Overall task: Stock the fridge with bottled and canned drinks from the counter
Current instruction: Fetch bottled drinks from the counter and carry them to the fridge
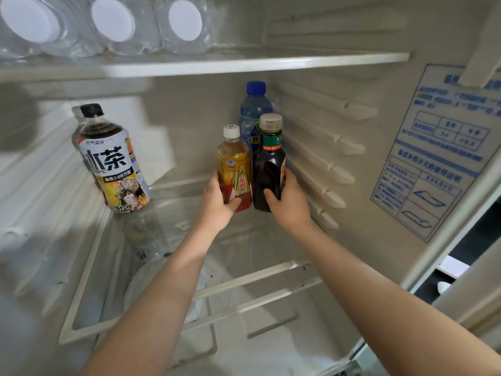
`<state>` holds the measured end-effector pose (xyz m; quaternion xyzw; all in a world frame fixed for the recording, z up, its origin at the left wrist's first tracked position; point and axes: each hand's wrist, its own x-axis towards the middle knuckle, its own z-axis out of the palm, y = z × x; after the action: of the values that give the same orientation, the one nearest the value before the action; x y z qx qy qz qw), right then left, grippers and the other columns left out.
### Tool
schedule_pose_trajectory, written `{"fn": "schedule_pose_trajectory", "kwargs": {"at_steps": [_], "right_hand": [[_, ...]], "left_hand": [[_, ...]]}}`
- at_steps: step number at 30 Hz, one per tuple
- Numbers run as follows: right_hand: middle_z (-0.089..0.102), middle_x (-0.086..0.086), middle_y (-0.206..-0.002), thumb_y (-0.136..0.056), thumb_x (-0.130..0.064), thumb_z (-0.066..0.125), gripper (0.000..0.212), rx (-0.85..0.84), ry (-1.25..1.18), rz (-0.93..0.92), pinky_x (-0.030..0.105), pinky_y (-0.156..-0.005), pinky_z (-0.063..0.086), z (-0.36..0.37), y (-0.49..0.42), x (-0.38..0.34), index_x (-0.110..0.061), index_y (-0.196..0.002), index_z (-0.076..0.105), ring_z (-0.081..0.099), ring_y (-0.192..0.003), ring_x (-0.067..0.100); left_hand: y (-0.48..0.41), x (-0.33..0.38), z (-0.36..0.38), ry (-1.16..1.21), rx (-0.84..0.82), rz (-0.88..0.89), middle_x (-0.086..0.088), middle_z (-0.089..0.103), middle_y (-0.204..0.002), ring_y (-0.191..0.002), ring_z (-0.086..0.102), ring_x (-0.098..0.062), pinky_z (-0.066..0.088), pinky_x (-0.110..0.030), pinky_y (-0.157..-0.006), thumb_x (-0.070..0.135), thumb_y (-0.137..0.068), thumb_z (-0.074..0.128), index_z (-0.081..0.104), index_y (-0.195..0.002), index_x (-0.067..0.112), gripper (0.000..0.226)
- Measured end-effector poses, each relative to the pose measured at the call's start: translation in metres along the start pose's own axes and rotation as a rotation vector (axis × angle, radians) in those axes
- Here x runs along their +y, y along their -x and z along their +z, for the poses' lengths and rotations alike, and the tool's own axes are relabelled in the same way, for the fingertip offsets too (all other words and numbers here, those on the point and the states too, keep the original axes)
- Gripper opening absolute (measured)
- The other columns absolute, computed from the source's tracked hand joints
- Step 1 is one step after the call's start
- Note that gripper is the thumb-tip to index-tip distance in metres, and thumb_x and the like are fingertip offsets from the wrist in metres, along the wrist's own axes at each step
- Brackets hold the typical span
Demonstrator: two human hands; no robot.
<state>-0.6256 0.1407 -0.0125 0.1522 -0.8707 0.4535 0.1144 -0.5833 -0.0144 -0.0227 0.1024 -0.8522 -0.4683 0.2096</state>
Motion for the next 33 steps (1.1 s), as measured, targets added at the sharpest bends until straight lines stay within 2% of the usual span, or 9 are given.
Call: {"fn": "schedule_pose_trajectory", "kwargs": {"at_steps": [4,7,10,14,19,23,28,31,33], "right_hand": [[0.053,0.011,-0.132,-0.085,-0.022,0.064,0.061,0.043,-0.025,0.054,0.031,-0.089,0.042,-0.003,0.022,-0.004,-0.009,-0.138,0.035,0.052,-0.119,0.029],[0.052,-0.009,-0.119,-0.084,-0.016,0.062,0.053,0.101,-0.181,-0.062,0.025,-0.09,0.041,-0.015,0.052,-0.006,-0.015,-0.134,0.044,0.052,-0.114,0.011],[0.05,-0.012,-0.122,-0.086,-0.015,0.059,0.048,0.107,-0.233,-0.095,0.029,-0.099,0.043,-0.033,0.084,-0.001,-0.016,-0.132,0.047,0.048,-0.113,0.001],[0.057,0.001,-0.125,-0.087,-0.013,0.056,0.041,0.119,-0.224,-0.107,0.03,-0.099,0.045,-0.061,0.137,0.015,-0.008,-0.127,0.051,0.052,-0.115,0.006],[0.058,-0.007,-0.116,-0.087,-0.016,0.053,0.035,0.069,-0.147,-0.013,0.024,-0.093,0.048,-0.094,0.231,0.05,-0.013,-0.121,0.053,0.054,-0.111,0.001],[0.062,-0.008,-0.107,-0.086,-0.015,0.052,0.032,0.146,-0.144,0.184,0.021,-0.085,0.05,-0.138,0.317,0.091,-0.014,-0.117,0.057,0.059,-0.101,0.001],[0.062,-0.021,-0.094,-0.088,-0.008,0.055,0.034,0.247,-0.032,0.547,0.021,-0.074,0.051,-0.195,0.453,0.143,-0.039,-0.101,0.053,0.061,-0.086,0.001],[0.062,-0.017,-0.091,-0.09,-0.014,0.056,0.021,0.219,0.052,0.866,0.031,-0.074,0.052,-0.221,0.559,0.171,-0.029,-0.104,0.056,0.061,-0.076,0.003],[0.061,-0.015,-0.09,-0.092,-0.02,0.055,0.016,0.184,0.114,1.06,0.027,-0.068,0.049,-0.232,0.638,0.182,-0.026,-0.107,0.056,0.059,-0.07,0.0]], "left_hand": [[0.015,0.009,-0.002,-0.031,0.092,-0.1,-0.009,0.018,-0.158,-0.145,0.019,-0.024,0.016,-0.036,-0.117,0.022,-0.083,0.072,0.007,-0.152,0.01,0.095],[0.045,0.022,-0.003,0.045,0.299,0.078,0.001,0.038,-0.144,-0.134,0.038,-0.015,0.037,-0.038,-0.11,0.017,-0.085,0.069,0.031,-0.145,0.012,0.071],[0.084,0.036,0.0,0.187,0.385,0.253,0.02,0.047,-0.12,-0.116,0.049,0.002,0.048,-0.022,-0.094,0.013,-0.084,0.065,0.049,-0.127,0.02,0.047],[0.142,0.043,0.015,0.266,0.328,0.333,0.02,0.054,-0.115,-0.112,0.054,-0.004,0.046,-0.017,-0.087,0.017,-0.088,0.057,0.054,-0.116,0.023,0.029],[0.212,0.038,0.054,0.291,0.175,0.342,0.015,0.059,-0.108,-0.104,0.057,-0.003,0.043,-0.016,-0.086,0.018,-0.09,0.051,0.056,-0.107,0.025,0.019],[0.279,0.037,0.103,0.298,-0.089,0.285,0.017,0.06,-0.101,-0.095,0.057,0.002,0.043,-0.013,-0.081,0.024,-0.089,0.05,0.054,-0.1,0.038,0.018],[0.387,0.022,0.17,0.116,-0.699,0.099,0.022,0.057,-0.098,-0.097,0.058,-0.003,0.046,-0.022,-0.083,0.016,-0.094,0.054,0.056,-0.098,0.036,0.02],[0.455,0.012,0.2,-0.059,-1.016,0.054,0.017,0.056,-0.101,-0.098,0.056,-0.005,0.044,-0.016,-0.08,0.02,-0.096,0.052,0.057,-0.1,0.034,0.015],[0.502,0.005,0.216,-0.179,-1.167,0.044,0.009,0.06,-0.107,-0.096,0.057,-0.007,0.044,-0.018,-0.08,0.026,-0.096,0.051,0.061,-0.107,0.027,0.014]]}}
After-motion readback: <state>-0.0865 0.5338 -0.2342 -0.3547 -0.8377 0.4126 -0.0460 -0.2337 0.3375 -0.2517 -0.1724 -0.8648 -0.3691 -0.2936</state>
